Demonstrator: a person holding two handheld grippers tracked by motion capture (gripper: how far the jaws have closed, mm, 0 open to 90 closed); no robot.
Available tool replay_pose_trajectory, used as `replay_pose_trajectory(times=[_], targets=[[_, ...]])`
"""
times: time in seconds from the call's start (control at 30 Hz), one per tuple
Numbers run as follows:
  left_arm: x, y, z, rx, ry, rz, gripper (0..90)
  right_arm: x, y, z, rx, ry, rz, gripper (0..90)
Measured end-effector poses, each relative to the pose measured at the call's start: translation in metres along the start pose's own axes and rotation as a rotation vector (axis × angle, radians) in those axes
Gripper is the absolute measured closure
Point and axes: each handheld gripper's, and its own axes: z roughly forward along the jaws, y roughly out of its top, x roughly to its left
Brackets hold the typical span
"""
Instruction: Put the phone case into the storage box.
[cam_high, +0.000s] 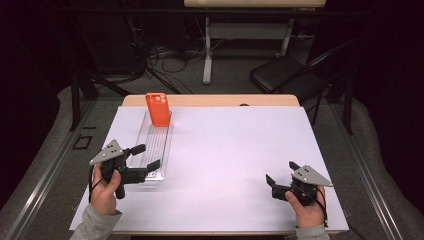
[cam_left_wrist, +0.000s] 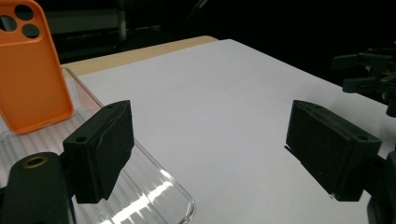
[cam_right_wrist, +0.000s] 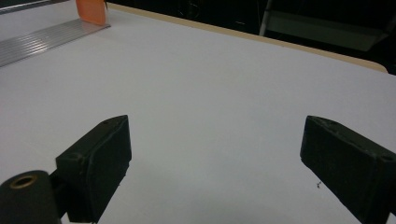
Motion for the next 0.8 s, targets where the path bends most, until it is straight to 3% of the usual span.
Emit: replay_pose_trajectory(times=[0.1, 0.3, 0.53, 0.8], targets=[[0.001, -0.008, -0.005, -0.022, 0.003, -0.013, 15.6, 0.000, 0.000, 0.000, 0.000, -0.001, 0.000, 8.8], [0.006, -0.024, -0.010, -0.011, 0.029, -0.026, 15.6, 0.000, -0.001, 0.000, 0.004, -0.001, -0.001, 8.9], [0.012, -0.036, -0.015, -0.039, 0.048, -0.035, 15.6, -0.001, -0.002, 0.001, 0.012, -0.001, -0.001, 9.9], [0.018, -0.043, -0.017, -0.040, 0.071, -0.018, 15.6, -0.001, -0.004, 0.002, 0.013, 0.001, 0.003, 10.4]])
